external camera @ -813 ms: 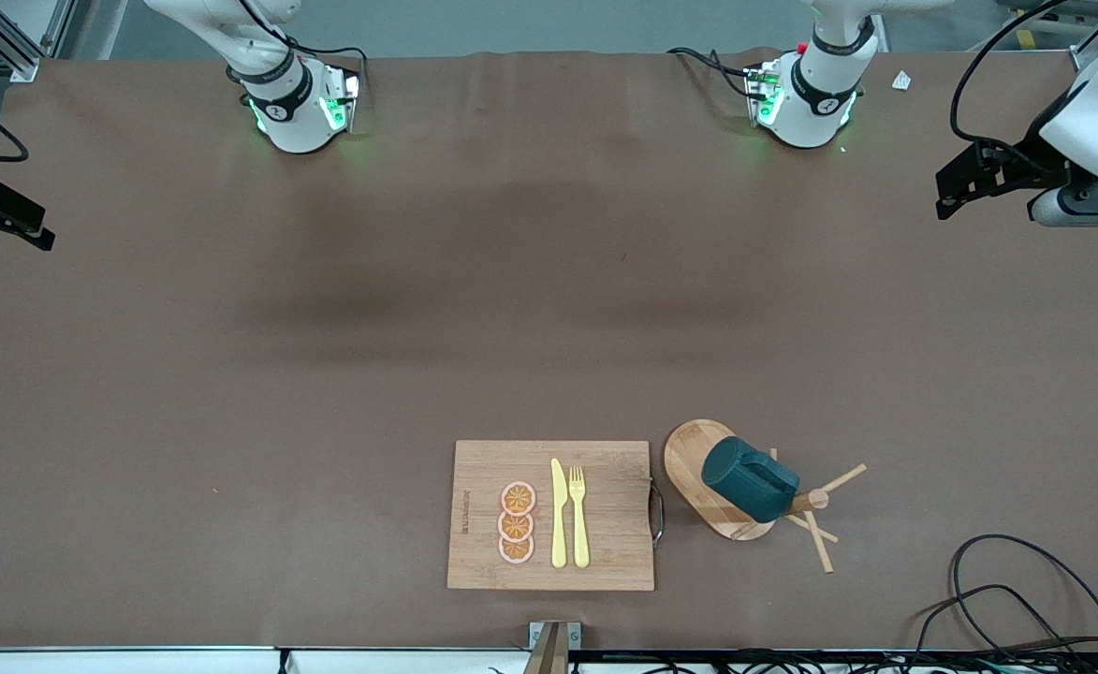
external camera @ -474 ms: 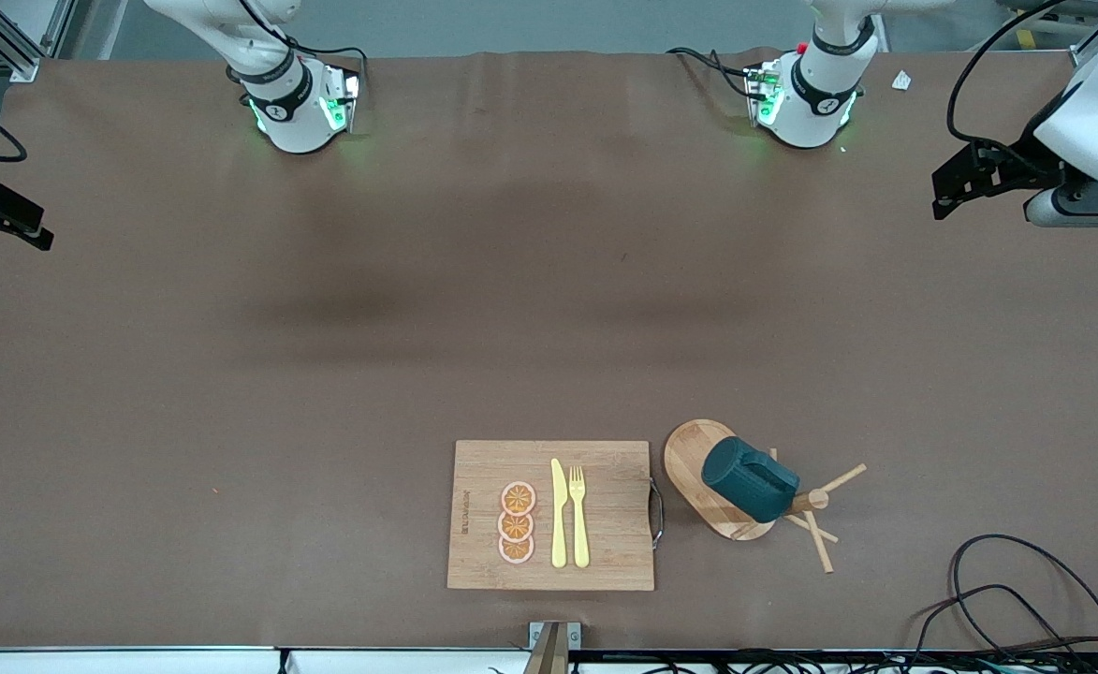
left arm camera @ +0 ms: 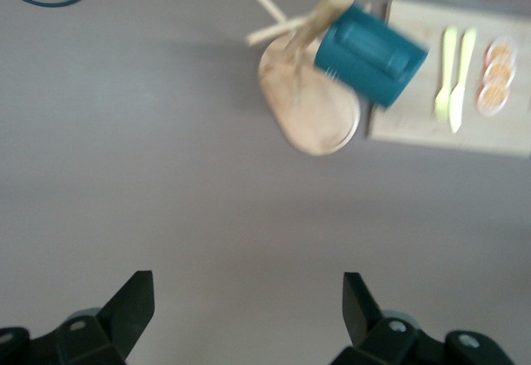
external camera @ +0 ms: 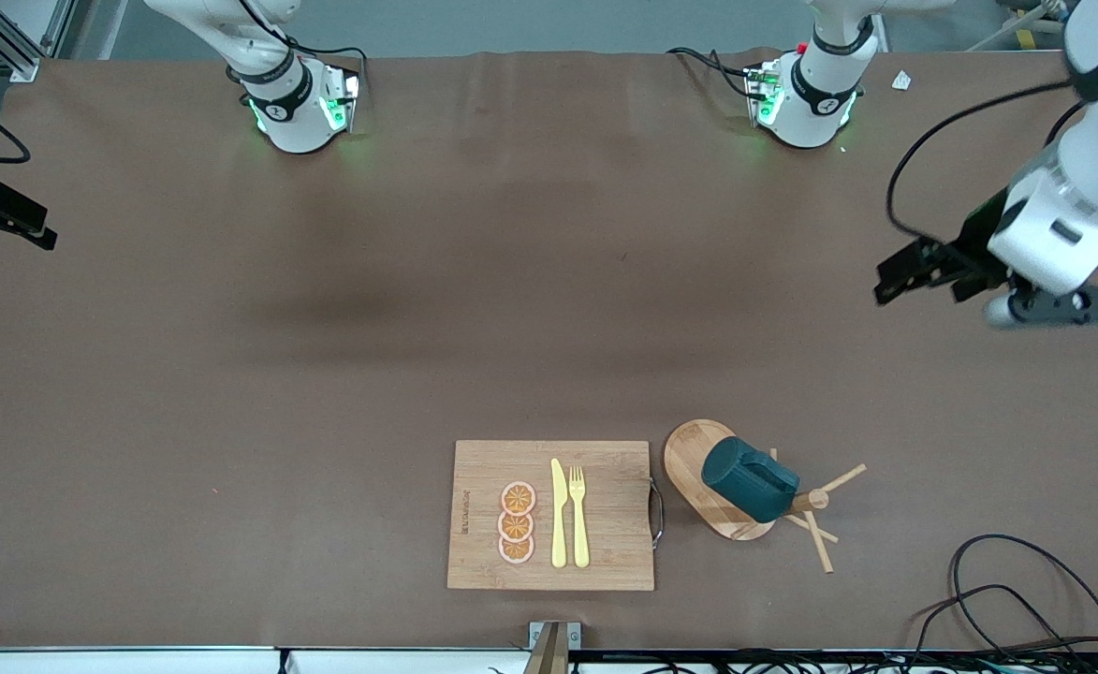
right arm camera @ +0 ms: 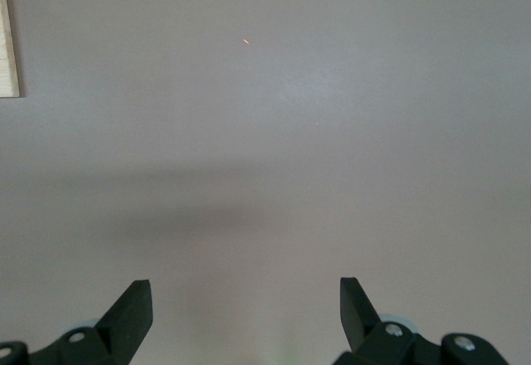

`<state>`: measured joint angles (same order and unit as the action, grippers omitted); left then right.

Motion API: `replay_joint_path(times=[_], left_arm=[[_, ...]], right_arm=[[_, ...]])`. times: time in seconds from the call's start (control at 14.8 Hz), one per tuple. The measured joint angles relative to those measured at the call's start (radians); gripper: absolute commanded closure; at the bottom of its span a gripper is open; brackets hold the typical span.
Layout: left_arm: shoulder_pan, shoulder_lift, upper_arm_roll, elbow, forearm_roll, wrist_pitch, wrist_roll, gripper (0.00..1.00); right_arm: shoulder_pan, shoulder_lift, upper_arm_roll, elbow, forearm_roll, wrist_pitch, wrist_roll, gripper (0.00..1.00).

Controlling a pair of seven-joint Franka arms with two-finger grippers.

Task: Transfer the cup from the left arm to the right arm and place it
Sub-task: 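Reach the left gripper toward the teal mug on the mug stand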

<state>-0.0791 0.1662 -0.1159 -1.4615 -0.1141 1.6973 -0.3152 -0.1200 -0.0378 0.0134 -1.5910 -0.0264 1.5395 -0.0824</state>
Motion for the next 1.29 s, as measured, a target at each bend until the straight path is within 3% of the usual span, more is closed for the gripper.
replay_joint_path(times=[0.34, 0.75, 0.95, 1.29], left_arm=[[-0.024, 0.114, -0.011, 0.020, -0.131, 0.210, -0.260, 0.00], [-0.072, 0.289, -0.034, 0.077, -0.152, 0.423, -0.634, 0.00], [-0.069, 0.362, -0.033, 0.084, -0.152, 0.502, -0.703, 0.00], [-0.063, 0.423, -0.034, 0.120, -0.193, 0.523, -0.725, 0.00]], right_arm=[[0.000, 0.000, 0.000, 0.000, 0.000, 0.000, 0.000, 0.00], [0.000, 0.000, 0.000, 0.001, 0.000, -0.001, 0.000, 0.00], [0.000, 0.000, 0.002, 0.001, 0.000, -0.001, 0.000, 0.00], [0.000, 0.000, 0.002, 0.002, 0.000, -0.001, 0.000, 0.00]])
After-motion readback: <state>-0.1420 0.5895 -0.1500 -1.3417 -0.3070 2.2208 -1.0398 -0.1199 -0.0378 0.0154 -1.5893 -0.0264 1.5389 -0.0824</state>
